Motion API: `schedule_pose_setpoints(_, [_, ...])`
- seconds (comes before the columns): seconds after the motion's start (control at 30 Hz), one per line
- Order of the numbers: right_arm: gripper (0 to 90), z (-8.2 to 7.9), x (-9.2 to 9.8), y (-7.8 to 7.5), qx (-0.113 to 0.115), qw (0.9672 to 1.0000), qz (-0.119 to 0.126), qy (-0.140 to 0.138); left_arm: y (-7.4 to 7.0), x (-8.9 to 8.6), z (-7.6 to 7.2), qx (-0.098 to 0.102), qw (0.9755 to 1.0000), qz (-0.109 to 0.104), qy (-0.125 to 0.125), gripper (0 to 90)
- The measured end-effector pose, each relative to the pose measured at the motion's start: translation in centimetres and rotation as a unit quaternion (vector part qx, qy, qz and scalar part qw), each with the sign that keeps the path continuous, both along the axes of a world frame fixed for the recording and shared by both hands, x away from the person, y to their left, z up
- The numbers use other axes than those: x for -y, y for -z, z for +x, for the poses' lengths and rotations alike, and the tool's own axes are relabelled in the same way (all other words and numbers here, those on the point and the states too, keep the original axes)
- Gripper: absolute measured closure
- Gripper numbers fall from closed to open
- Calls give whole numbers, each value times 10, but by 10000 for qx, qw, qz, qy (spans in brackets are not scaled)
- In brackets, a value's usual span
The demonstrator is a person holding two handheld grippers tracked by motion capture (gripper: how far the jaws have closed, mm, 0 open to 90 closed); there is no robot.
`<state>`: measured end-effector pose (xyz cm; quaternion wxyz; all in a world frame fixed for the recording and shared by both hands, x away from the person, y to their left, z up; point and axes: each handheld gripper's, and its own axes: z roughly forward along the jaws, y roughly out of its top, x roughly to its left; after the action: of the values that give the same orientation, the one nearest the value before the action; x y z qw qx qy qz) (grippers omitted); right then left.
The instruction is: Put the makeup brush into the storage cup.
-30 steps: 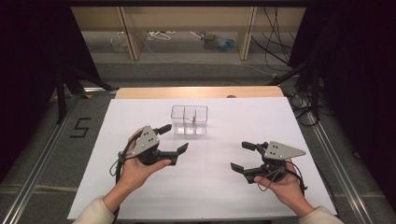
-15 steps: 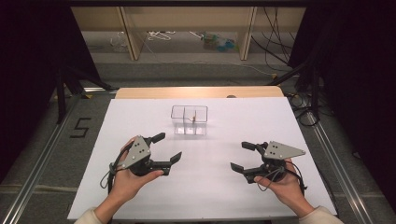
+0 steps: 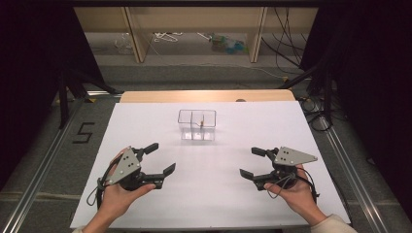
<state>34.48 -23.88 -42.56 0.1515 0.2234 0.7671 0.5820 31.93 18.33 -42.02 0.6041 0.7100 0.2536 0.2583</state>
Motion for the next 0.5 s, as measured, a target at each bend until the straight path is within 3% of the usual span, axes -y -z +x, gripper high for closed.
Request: schedule_pose_setpoints(0.5, [159,0,1,1,-113,9999,-49,18,5,-16,-16,8,9999,37,-101,168])
